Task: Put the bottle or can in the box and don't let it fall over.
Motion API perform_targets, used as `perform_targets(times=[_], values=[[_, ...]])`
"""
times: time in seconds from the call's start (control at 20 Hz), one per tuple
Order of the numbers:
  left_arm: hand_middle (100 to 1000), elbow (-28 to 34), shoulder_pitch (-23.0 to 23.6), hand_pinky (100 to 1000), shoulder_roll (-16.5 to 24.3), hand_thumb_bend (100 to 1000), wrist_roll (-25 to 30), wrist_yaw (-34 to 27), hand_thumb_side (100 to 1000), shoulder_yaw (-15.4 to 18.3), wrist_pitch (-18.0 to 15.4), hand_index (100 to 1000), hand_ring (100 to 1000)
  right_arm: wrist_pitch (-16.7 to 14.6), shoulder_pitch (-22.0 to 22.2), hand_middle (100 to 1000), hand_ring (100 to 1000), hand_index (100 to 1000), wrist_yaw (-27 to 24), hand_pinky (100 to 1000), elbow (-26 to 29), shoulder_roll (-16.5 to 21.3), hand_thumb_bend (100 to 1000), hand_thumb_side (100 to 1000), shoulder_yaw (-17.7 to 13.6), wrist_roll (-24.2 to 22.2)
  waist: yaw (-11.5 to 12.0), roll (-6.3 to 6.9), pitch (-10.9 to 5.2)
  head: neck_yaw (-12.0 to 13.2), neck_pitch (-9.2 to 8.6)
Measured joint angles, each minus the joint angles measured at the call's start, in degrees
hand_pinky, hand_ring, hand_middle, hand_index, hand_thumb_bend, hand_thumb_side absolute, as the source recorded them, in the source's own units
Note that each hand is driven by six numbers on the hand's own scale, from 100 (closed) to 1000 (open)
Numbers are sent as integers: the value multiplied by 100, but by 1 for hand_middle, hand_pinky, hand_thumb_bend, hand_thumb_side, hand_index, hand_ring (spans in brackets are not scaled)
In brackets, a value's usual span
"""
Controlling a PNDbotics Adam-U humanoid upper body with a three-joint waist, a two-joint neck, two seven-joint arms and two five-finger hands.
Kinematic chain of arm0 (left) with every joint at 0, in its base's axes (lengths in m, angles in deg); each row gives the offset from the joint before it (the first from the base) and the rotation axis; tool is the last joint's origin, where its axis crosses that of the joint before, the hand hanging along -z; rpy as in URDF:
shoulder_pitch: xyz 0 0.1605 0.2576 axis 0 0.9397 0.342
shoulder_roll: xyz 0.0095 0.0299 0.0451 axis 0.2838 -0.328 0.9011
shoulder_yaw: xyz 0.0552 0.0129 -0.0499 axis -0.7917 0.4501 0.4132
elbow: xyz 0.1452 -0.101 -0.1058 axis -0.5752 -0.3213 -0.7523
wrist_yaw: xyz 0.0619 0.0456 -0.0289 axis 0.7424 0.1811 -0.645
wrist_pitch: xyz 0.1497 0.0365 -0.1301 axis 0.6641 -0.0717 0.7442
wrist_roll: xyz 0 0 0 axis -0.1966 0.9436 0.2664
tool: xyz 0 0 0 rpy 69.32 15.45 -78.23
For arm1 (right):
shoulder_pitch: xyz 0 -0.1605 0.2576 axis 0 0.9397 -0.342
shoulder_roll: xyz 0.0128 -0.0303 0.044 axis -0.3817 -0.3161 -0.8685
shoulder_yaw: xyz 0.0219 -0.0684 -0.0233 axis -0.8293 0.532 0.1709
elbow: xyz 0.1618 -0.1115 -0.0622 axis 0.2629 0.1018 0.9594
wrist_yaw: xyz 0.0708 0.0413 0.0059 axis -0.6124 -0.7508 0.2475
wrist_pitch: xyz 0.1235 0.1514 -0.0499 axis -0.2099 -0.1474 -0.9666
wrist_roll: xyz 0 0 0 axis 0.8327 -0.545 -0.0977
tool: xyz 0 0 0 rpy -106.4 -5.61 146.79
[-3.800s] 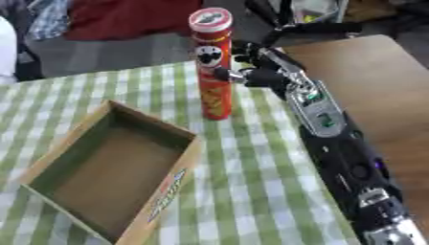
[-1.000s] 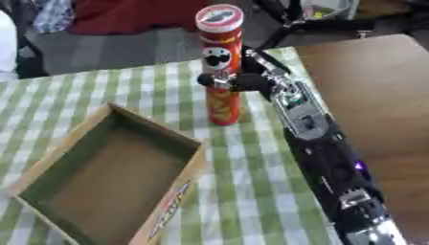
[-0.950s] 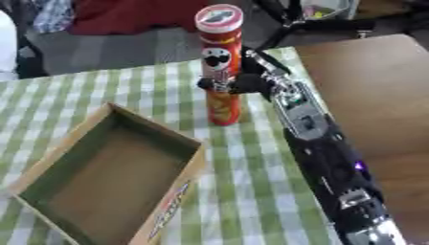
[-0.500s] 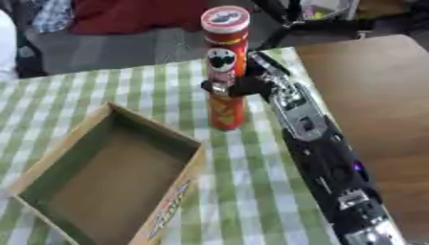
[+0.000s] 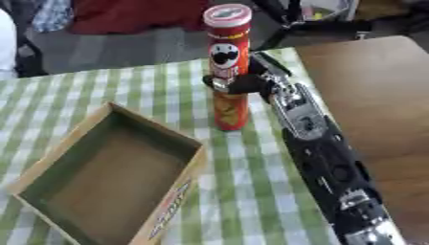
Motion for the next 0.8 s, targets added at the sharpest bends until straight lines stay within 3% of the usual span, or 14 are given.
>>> perform_targets(times=[0.45,0.5,0.55,0.8], values=[[755,-1,15,862,0,609,3,3,697,0,0,767,831,86,-60,614,568,517,-266,898,496,55,309,100,126,137,-78,-25,-179,3,108],[755,-1,25,862,0,609,3,3,697,0,0,768,831,116,-82,613,567,516,-315,898,601,65,364,100,158,167,-80,-36,-209,3,135],[755,-2,35,862,0,609,3,4,697,0,0,768,831,149,-109,614,568,516,-366,899,699,68,307,100,195,194,-84,-44,-234,4,155],[755,-15,88,861,3,612,4,11,696,1,0,768,831,404,-199,614,566,516,-615,897,1237,50,311,100,411,278,-127,-79,-380,3,260]])
